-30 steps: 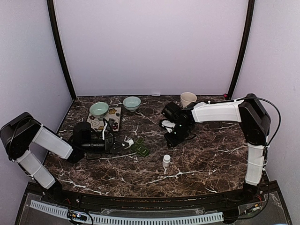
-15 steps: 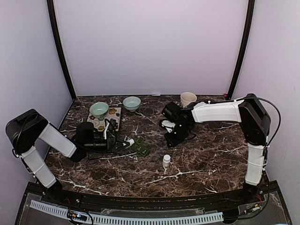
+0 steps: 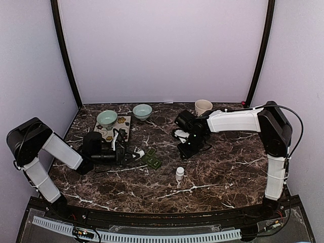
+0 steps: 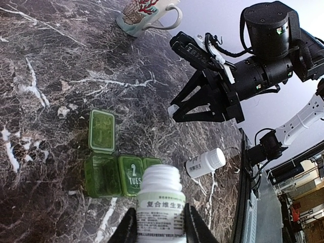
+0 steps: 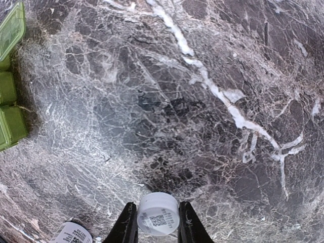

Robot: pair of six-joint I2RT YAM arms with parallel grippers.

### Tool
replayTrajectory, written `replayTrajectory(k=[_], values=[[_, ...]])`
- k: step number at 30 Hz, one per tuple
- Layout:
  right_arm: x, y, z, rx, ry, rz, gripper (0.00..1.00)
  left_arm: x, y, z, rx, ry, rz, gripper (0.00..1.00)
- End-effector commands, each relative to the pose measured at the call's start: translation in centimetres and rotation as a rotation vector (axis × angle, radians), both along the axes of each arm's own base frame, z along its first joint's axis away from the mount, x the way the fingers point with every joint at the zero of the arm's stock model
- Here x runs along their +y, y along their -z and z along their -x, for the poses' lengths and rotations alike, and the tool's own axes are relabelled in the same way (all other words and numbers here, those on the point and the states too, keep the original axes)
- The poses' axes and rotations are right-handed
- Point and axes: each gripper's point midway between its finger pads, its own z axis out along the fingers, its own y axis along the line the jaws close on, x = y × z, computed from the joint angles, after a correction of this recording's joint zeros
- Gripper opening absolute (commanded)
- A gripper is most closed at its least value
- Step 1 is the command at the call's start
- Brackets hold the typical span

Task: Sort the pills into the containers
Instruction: Pour the pill into the compartment of the pill container.

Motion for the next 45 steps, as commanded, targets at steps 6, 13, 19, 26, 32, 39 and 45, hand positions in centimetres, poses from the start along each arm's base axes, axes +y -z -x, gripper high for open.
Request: replayTrajectory(k=[6,13,19,26,32,39,45], values=[[0.6,-2.4,-0.5,-0.049,0.009,-0.053,0.0,0.1,0.5,-1.3,-0.015,-0.028,-0.045,0.0],[0.6,-2.4,-0.5,-0.049,0.009,-0.054,0.0,0.1,0.9,-1.7,-0.01,-0.035,-0.06,0.0],[0.5,-2.5,-0.5,-0.049,0.01,-0.055,0.0,0.0,1.3,-1.8,-0.004,-0.034,-0.071,0.0],[0.6,-2.6,-0.5,-0.05,0.007,-0.053,0.0,0.0,1.6,-2.0,0.002,-0.036,-0.081,0.0],[0.4,-2.6,-0.5,-0.048,0.011,-0.052,0.0,-0.1,1.9,-2.2,0.008,-0.032,-0.089,0.0],[0.3,-2.5,-0.2,-0.047,0.012,-0.054,0.0,-0.1,2.3,-2.2,0.019,-0.028,-0.104,0.0],[0.4,-2.6,-0.3,-0.047,0.011,-0.055,0.0,-0.1,2.6,-2.2,0.027,-0.026,-0.122,0.0]])
